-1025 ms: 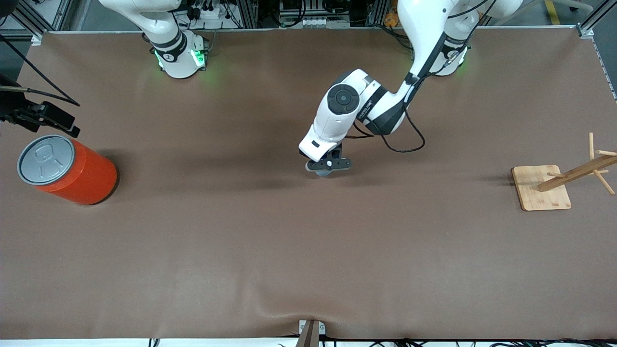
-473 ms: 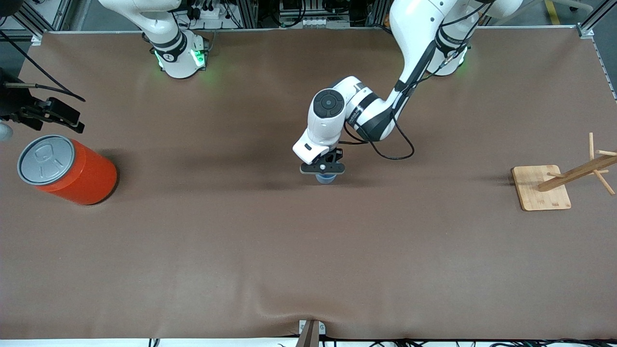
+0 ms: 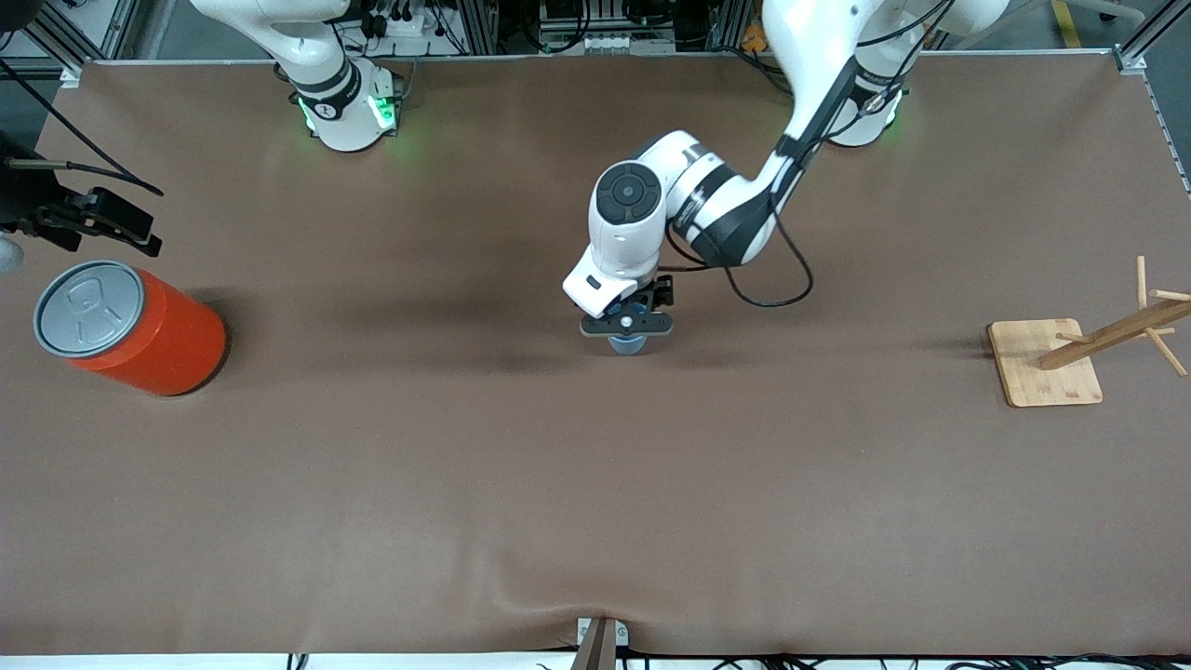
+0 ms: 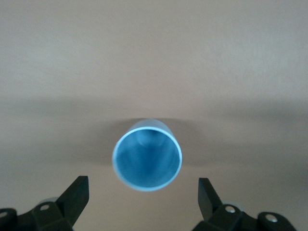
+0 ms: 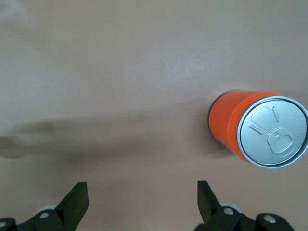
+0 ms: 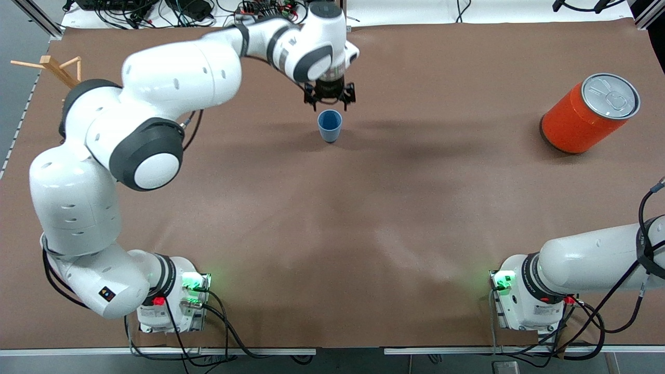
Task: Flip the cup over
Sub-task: 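Open the left gripper and lift it away from the cup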
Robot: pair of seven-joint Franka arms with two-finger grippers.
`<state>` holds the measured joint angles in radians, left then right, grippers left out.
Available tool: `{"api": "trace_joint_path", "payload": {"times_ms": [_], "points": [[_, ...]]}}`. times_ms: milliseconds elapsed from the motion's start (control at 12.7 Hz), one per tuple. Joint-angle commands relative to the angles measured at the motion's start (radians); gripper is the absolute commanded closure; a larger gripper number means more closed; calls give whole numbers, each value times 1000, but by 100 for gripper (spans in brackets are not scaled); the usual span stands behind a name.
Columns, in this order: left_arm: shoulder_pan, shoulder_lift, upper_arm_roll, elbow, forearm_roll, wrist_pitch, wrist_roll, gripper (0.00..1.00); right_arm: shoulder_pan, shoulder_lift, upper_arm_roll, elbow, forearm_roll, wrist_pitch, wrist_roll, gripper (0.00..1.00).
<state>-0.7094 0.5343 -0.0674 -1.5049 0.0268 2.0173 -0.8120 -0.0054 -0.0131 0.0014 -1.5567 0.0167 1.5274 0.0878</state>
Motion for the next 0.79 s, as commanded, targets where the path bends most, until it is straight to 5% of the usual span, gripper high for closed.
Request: {"api": "trace_joint_path", "payload": {"times_ms": [0,236,709], "points": [[7,-107,50,19,27,-86,-15,0,2,8,-3,23,-12,-18,-11,0],[80,-245,104,17,27,-170,58,0,2,8,-3,23,-12,-16,-11,0],[324,-436,101,-9,27,-339,361,0,1,8,-4,23,-9,-18,-10,0]]}}
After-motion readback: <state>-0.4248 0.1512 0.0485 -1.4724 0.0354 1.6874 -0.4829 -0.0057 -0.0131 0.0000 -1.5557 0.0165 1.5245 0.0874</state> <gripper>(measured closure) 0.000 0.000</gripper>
